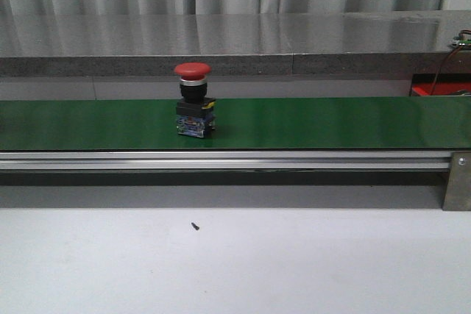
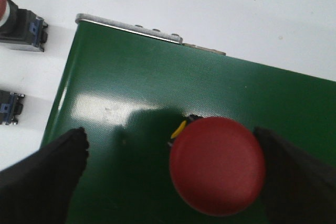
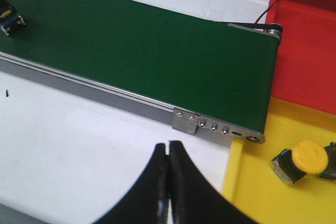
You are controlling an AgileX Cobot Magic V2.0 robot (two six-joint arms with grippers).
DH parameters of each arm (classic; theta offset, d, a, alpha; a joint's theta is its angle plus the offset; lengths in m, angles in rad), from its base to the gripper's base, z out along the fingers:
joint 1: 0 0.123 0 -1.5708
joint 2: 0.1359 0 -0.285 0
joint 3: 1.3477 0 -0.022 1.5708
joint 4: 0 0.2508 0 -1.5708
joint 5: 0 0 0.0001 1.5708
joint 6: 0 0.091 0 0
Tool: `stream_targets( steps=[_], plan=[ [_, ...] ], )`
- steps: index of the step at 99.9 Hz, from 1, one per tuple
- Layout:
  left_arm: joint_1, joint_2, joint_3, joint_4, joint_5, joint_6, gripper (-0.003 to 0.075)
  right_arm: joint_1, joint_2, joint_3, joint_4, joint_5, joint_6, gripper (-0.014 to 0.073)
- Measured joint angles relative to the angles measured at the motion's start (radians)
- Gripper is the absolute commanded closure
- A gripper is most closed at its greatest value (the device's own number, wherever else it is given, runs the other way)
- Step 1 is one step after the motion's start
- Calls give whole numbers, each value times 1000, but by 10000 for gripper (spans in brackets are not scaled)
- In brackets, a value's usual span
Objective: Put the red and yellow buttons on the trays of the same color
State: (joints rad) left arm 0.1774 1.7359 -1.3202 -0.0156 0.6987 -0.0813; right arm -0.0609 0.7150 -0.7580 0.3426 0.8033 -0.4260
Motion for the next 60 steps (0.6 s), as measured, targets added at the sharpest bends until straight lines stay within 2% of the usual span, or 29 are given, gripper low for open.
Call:
stream_targets(
  steps=[25, 60],
  plan=[
    [-43, -106, 0, 2, 0, 2, 47, 0, 0, 0, 0, 0, 0, 662],
    [-166, -381, 45, 4, -17, 37, 47, 0, 0, 0, 0, 0, 0, 662]
  ],
)
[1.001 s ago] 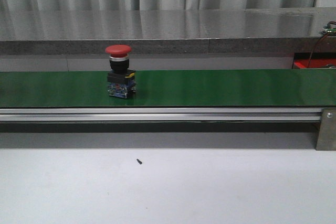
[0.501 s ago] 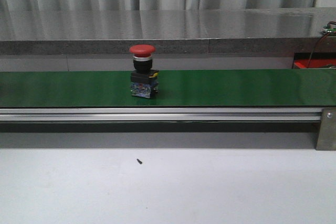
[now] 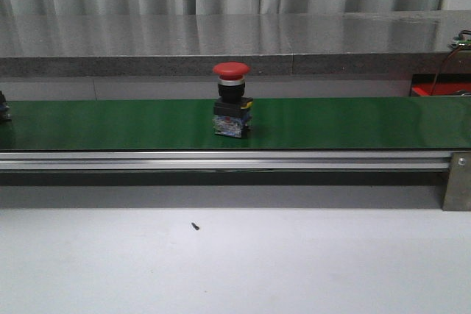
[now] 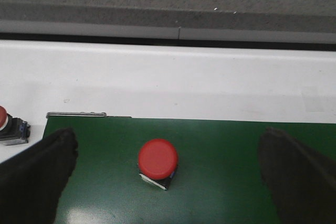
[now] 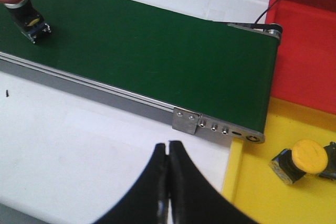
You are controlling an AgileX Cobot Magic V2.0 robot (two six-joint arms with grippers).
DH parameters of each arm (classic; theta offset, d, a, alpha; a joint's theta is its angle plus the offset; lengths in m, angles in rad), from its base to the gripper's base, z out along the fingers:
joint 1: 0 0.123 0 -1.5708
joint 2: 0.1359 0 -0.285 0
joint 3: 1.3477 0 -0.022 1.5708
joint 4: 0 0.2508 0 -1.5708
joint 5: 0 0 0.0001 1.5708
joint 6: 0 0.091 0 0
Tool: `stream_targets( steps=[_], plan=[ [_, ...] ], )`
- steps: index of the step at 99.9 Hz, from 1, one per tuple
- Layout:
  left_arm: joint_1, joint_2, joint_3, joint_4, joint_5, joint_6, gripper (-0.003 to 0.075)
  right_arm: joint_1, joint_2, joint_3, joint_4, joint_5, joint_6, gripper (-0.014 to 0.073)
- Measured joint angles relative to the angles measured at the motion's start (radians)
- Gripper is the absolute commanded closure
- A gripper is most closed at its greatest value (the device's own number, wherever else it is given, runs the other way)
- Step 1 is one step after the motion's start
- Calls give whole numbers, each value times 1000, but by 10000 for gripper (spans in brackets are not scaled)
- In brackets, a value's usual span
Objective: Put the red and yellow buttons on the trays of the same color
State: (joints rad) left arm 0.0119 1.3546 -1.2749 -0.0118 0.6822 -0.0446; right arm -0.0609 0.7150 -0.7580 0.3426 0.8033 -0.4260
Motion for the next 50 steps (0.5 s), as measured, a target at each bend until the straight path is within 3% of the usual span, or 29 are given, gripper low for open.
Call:
stream_targets(
  steps=[50],
  plan=[
    [-42, -564, 600, 0, -201, 0, 60, 0, 0, 0, 0, 0, 0, 662]
  ],
)
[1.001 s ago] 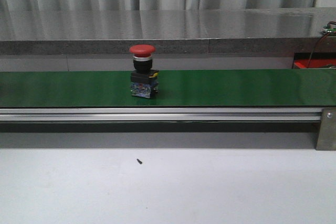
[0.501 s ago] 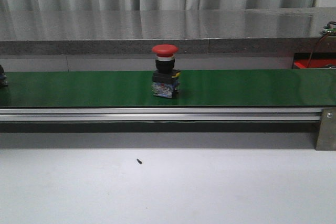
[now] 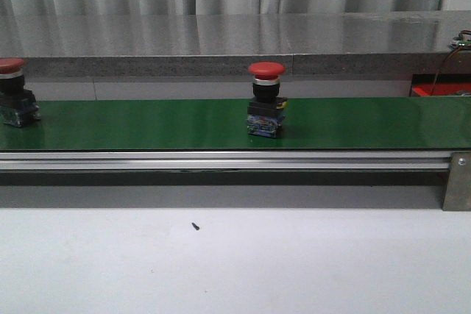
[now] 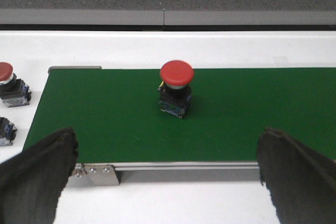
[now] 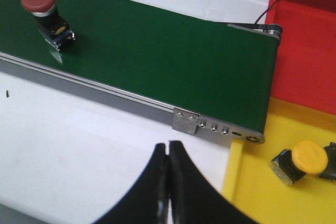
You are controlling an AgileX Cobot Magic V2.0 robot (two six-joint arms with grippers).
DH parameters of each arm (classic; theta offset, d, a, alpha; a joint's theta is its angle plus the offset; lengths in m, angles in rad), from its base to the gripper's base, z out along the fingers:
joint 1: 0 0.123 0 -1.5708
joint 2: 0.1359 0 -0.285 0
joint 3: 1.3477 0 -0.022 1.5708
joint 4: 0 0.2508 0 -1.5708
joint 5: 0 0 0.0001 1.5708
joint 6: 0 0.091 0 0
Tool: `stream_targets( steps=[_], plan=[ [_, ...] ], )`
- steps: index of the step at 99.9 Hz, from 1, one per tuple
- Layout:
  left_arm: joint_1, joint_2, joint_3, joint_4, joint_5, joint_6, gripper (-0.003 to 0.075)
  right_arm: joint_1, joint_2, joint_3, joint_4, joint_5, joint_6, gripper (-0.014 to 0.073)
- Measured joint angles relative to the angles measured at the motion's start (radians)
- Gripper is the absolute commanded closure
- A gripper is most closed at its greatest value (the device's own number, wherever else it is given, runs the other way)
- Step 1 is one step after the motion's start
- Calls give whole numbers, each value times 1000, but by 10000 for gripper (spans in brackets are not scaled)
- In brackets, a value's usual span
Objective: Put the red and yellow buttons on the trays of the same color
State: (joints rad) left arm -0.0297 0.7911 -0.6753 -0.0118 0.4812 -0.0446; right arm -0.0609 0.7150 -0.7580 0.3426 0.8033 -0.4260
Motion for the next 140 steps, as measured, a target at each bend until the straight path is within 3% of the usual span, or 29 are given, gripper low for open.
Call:
stream_targets(
  steps=[11, 26, 33, 42, 57, 66, 102, 140],
  plan=[
    [0, -115, 100, 0, -14, 0, 150, 0, 0, 0, 8, 0, 0, 662],
    [0, -229, 153, 0, -23, 0, 439, 0, 0, 0, 62, 12, 0, 649],
    [0, -257, 155, 0, -25, 0, 587, 0, 0, 0, 73, 23, 0, 596],
    [0, -269, 155, 0, -28, 0, 740, 0, 0, 0, 77, 31, 0, 454],
    [0, -271, 155, 0, -28, 0, 740, 0, 17, -12, 81, 33, 0, 53],
    [-1, -271, 155, 0, -28, 0, 740, 0, 54, -43, 81, 46, 0, -70],
    [-1, -271, 155, 0, -28, 0, 740, 18, 421, -261, 81, 103, -29, -31],
    [-1, -271, 157, 0, -28, 0, 739, 124, 784, -445, 77, 93, -62, -31]
  ],
)
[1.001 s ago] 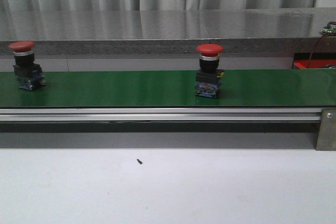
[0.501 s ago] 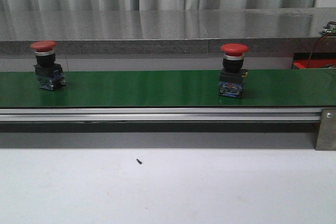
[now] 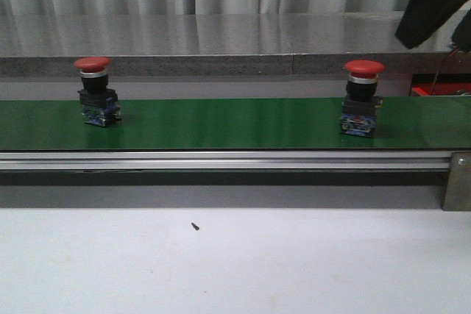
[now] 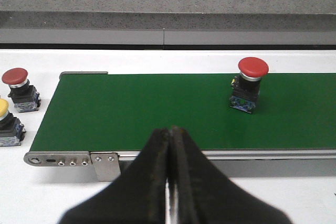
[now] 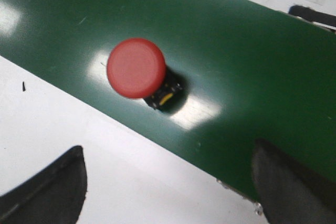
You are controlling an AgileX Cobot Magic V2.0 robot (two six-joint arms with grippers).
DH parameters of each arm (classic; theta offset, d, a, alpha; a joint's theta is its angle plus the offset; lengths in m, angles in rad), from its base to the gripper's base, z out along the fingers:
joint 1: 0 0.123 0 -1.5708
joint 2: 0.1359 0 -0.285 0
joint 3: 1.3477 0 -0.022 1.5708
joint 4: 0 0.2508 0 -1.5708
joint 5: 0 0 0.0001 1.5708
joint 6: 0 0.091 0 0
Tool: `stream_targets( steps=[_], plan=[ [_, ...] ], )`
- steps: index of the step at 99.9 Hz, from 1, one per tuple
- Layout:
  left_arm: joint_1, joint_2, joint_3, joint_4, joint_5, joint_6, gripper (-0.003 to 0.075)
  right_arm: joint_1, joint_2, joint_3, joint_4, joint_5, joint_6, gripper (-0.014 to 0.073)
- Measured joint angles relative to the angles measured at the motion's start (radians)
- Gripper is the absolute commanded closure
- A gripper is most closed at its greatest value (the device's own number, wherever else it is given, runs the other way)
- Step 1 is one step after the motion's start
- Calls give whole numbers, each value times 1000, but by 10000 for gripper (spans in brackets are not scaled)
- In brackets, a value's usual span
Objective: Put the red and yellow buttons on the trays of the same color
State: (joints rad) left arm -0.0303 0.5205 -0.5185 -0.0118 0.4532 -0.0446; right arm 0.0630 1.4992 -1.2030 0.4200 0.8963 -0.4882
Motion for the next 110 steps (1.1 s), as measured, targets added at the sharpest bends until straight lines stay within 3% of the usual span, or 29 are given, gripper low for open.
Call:
stream_targets(
  steps=[30, 40, 52, 59, 90, 110],
  plan=[
    [0, 0, 0, 0, 0, 0, 739, 17, 158, -81, -10, -28, -20, -3],
    [0, 0, 0, 0, 0, 0, 739, 17, 202, -101, -28, -32, -23, 113],
    [0, 0, 0, 0, 0, 0, 739, 17, 228, -105, -45, -25, -26, 321],
    [0, 0, 0, 0, 0, 0, 740, 17, 230, -110, -54, -16, -26, 379],
    [0, 0, 0, 0, 0, 0, 740, -36, 230, -245, -102, 88, -3, 383],
    [0, 0, 0, 0, 0, 0, 739, -186, 257, -387, -148, 92, 15, 383]
  ],
)
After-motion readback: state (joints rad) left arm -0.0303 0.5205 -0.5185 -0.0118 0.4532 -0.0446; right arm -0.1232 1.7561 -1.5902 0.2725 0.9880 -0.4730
